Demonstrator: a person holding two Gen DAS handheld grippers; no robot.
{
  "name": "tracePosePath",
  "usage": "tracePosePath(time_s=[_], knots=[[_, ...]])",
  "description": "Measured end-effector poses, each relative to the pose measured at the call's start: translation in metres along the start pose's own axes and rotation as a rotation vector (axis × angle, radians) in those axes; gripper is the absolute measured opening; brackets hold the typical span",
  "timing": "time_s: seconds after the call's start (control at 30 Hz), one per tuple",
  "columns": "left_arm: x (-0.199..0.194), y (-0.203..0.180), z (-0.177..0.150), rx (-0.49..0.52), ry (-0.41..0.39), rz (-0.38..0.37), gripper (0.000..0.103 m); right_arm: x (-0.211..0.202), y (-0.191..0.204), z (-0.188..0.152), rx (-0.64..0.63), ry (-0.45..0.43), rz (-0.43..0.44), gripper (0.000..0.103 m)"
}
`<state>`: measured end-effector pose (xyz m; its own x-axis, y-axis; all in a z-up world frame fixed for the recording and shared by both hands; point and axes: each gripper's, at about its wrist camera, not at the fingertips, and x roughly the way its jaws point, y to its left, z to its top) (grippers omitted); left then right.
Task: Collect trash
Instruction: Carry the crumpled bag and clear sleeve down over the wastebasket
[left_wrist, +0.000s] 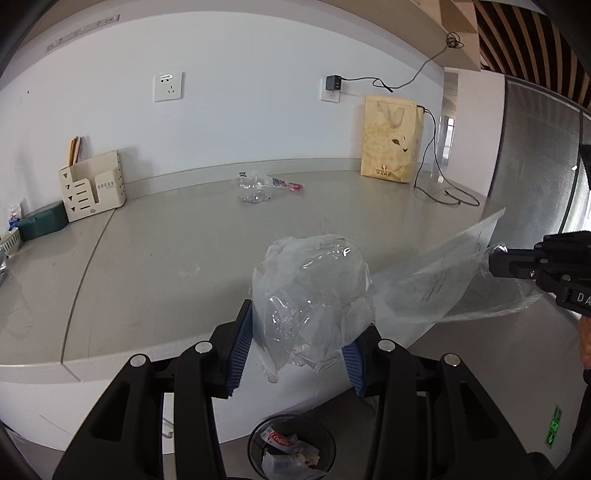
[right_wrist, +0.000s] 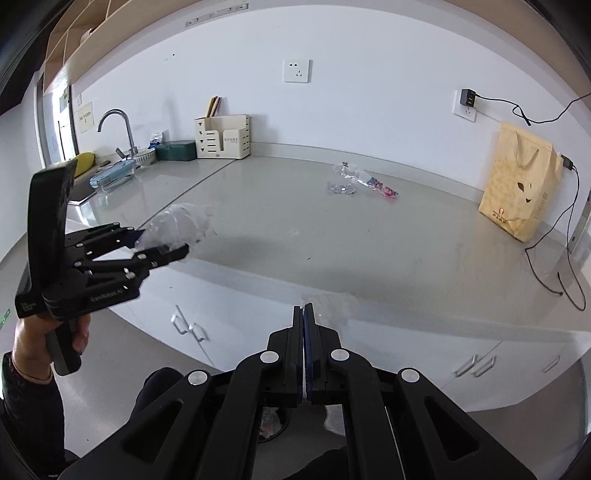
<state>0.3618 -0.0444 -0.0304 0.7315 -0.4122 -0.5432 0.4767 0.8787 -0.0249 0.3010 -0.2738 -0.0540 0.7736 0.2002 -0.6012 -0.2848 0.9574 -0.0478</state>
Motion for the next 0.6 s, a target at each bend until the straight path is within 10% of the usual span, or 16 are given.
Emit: tracePosePath(time_s=[0.6], knots=[[0.025, 0.029, -0.123, 0.034, 0.218, 0.175, 0.045, 0.115, 0.080, -0.087, 0.077, 0.168, 0.295, 0.005]])
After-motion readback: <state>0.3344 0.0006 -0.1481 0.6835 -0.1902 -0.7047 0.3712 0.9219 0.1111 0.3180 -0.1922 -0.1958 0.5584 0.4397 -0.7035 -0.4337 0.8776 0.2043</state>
